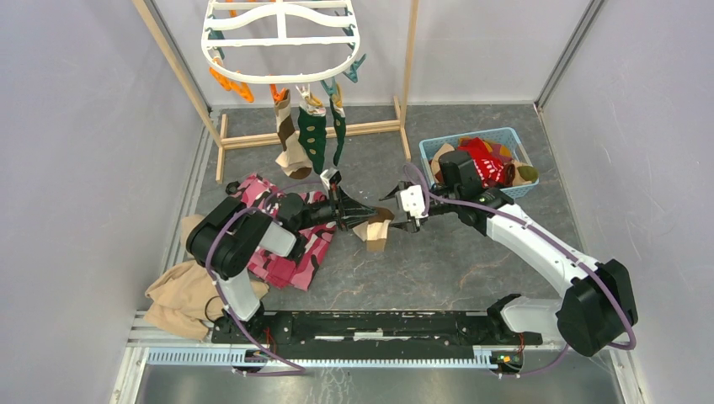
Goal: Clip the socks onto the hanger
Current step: Pick up the sock from the bin.
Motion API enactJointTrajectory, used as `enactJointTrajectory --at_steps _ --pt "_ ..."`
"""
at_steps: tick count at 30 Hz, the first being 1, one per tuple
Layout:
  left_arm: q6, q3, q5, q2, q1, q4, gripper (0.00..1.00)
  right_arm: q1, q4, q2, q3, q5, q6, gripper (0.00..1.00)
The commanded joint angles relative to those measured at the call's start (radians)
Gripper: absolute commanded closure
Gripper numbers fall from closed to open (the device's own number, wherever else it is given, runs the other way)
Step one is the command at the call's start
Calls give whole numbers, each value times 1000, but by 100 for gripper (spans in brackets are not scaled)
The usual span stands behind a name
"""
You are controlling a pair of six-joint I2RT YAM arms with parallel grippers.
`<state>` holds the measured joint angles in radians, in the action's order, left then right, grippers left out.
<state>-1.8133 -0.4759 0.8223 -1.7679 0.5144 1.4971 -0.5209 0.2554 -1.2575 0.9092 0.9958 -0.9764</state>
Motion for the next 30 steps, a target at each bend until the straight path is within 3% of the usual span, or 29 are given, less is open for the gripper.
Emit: enactJointTrajectory --at_steps 1,5,8,9,13,16,21,25,30 --pt "-24 -18 5 -24 -4 241 97 -1 -13 10 26 56 26 41" --pt "-23 -18 -3 -38 -5 240 96 -1 17 5 29 79 1 65" --pt "-19 -13 -10 -38 -8 240 93 0 55 -7 40 99 -15 96" --pt "-15 -9 -14 -36 -9 240 92 0 69 -13 48 103 -20 100" --pt "20 29 -34 -6 -25 240 81 2 126 -27 83 112 0 100" --pt "89 85 -47 44 -45 239 67 11 132 -21 100 121 94 100" --pt "324 202 -61 160 -68 190 46 79 32 24 80 125 323 100" --pt "599 272 -120 342 -68 -39 35 162 -30 28 62 215 464 100" --pt "1034 265 -294 726 -35 -548 18 183 -40 16 38 226 505 100"
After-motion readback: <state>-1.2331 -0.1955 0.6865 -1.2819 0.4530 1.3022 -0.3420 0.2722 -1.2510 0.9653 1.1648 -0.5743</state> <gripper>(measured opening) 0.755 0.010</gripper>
